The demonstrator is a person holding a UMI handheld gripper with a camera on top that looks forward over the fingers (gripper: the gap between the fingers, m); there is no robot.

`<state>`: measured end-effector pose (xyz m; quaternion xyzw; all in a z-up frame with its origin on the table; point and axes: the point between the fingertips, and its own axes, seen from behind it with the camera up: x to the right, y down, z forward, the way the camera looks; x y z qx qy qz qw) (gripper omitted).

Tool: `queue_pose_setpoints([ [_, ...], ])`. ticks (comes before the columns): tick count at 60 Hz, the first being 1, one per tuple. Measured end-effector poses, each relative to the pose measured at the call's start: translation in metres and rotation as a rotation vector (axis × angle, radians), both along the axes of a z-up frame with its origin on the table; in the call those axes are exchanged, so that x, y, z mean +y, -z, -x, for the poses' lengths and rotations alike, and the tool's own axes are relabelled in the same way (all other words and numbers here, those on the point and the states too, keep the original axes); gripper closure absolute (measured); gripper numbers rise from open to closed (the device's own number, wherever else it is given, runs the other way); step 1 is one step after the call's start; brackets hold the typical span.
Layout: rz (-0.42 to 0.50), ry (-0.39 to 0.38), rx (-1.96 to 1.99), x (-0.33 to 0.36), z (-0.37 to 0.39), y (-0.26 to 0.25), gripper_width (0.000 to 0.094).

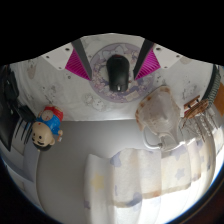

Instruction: Arrange mouse

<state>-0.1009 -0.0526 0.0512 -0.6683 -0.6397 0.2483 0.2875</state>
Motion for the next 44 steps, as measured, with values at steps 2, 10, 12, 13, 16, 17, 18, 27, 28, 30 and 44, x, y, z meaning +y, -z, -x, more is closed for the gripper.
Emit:
queue_pose_setpoints([
  [2, 0.003, 0.005, -0.015, 0.001, -0.017, -0.015, 0.0084],
  [10, -0.014, 0.028, -0.067, 0.011, -0.096, -0.071, 0.0082],
  [12, -0.02, 0.028, -0.073, 0.014, -0.114, -0.082, 0.0083],
  [13, -0.022, 0.026, -0.077, 0.015, -0.123, -0.086, 0.0083],
  [16, -0.024, 0.029, -0.091, 0.019, -0.147, -0.097, 0.0084],
  [17, -0.024, 0.032, -0.095, 0.02, -0.154, -0.099, 0.0082],
  [18, -0.025, 0.036, -0.097, 0.022, -0.16, -0.102, 0.0083],
  [27, -0.066, 0.066, -0.097, 0.042, -0.2, -0.114, 0.0077],
  [28, -0.065, 0.06, -0.097, 0.042, -0.202, -0.114, 0.0079],
  [30, -0.064, 0.05, -0.098, 0.042, -0.206, -0.114, 0.0084],
  [44, -0.027, 0.023, -0.1, 0.043, -0.216, -0.109, 0.0081],
])
